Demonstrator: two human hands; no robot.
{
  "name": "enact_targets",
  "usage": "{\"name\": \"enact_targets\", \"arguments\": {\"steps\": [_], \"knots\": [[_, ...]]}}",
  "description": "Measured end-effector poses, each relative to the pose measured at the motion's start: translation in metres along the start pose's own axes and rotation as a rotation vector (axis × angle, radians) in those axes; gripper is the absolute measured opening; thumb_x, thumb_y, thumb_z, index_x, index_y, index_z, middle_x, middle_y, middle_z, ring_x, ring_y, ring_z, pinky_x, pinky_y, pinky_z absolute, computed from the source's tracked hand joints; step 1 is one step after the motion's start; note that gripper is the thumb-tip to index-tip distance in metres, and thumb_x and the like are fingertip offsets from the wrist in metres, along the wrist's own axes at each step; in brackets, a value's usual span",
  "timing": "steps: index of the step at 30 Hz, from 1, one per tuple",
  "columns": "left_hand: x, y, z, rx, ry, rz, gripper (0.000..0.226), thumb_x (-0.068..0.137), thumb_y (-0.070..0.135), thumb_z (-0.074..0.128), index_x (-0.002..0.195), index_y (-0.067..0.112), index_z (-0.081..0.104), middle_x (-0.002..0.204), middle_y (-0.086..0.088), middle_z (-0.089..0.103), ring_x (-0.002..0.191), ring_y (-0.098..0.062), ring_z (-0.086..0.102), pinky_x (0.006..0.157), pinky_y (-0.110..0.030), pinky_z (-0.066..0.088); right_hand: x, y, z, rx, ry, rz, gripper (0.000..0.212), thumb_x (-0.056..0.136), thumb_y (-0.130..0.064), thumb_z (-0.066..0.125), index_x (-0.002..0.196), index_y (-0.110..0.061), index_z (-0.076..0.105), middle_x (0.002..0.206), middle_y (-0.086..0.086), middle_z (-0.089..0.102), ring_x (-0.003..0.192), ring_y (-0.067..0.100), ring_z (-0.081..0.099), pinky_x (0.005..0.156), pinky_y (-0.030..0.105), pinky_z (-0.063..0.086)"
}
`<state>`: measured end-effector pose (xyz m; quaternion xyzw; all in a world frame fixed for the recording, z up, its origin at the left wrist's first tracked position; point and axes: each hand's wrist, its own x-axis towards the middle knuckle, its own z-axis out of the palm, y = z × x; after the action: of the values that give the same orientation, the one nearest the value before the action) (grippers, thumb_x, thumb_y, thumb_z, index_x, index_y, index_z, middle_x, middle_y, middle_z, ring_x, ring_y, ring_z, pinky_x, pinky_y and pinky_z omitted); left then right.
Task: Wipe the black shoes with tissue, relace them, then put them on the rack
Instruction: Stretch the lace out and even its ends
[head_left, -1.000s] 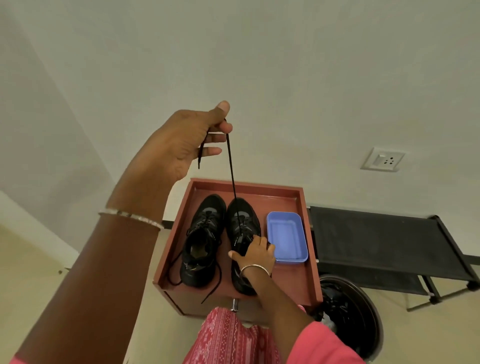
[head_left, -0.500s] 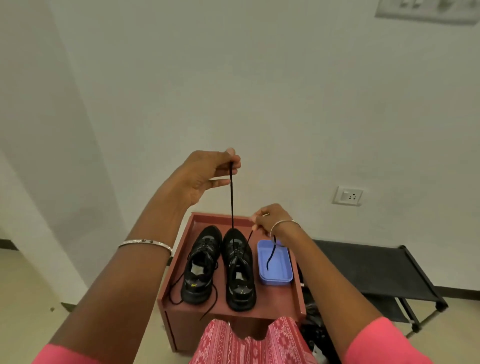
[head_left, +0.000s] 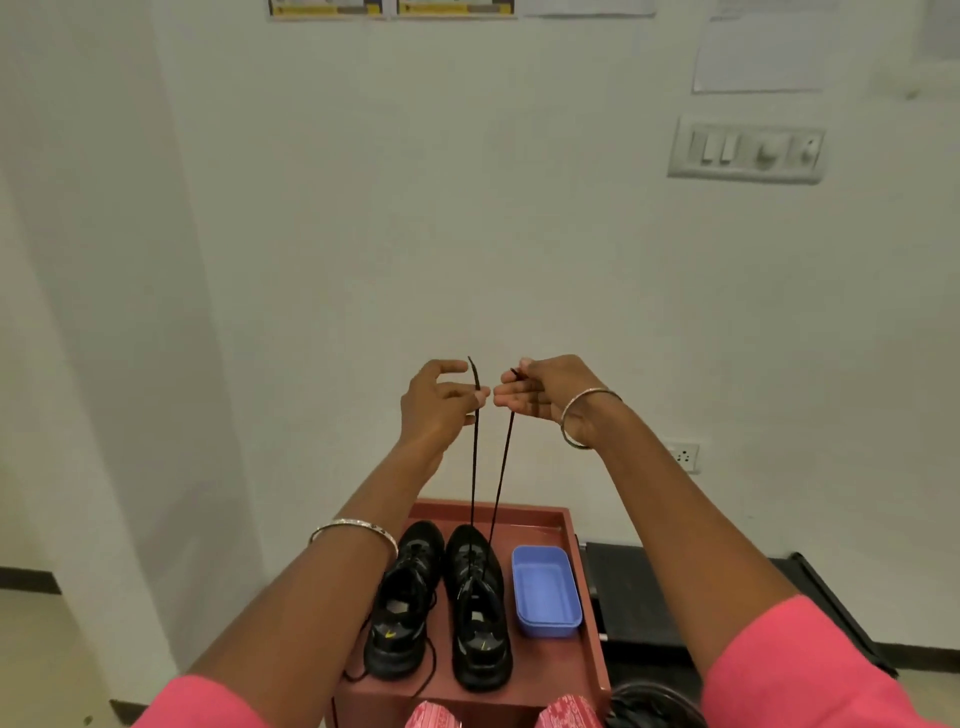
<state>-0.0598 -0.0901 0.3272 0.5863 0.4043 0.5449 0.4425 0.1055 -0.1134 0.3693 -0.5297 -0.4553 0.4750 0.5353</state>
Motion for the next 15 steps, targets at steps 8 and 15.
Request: {"name": "enact_targets", "arguments": {"steps": [8,15], "knots": [[-0.004,0.009,0.01,0.006,0.082,-0.024,0.008,0.087,0.019,0.075,0.093,0.015,0.071,0.082,-0.005,0.077,0.082,-0.014,0.074,0.065,-0.026,0.06,-0.008,0.007,0.0,-0.086,-0.013,-0.18,0.016,0.094,-0.002,0.065,0.102,0.011,0.068,0.096,0.023,0.075,0.091,0.032,0.075,0.076,0.034,0.062],[0.0,0.012,0.013,0.05,0.106,-0.002,0.011,0.087,0.026,0.075,0.093,0.018,0.07,0.085,-0.001,0.076,0.086,-0.013,0.073,0.074,-0.033,0.062,-0.006,0.013,0.003,-0.383,0.247,-0.403,0.013,0.088,-0.025,0.076,0.088,-0.013,0.08,0.073,0.001,0.075,0.059,0.007,0.065,0.057,0.019,0.053]]}}
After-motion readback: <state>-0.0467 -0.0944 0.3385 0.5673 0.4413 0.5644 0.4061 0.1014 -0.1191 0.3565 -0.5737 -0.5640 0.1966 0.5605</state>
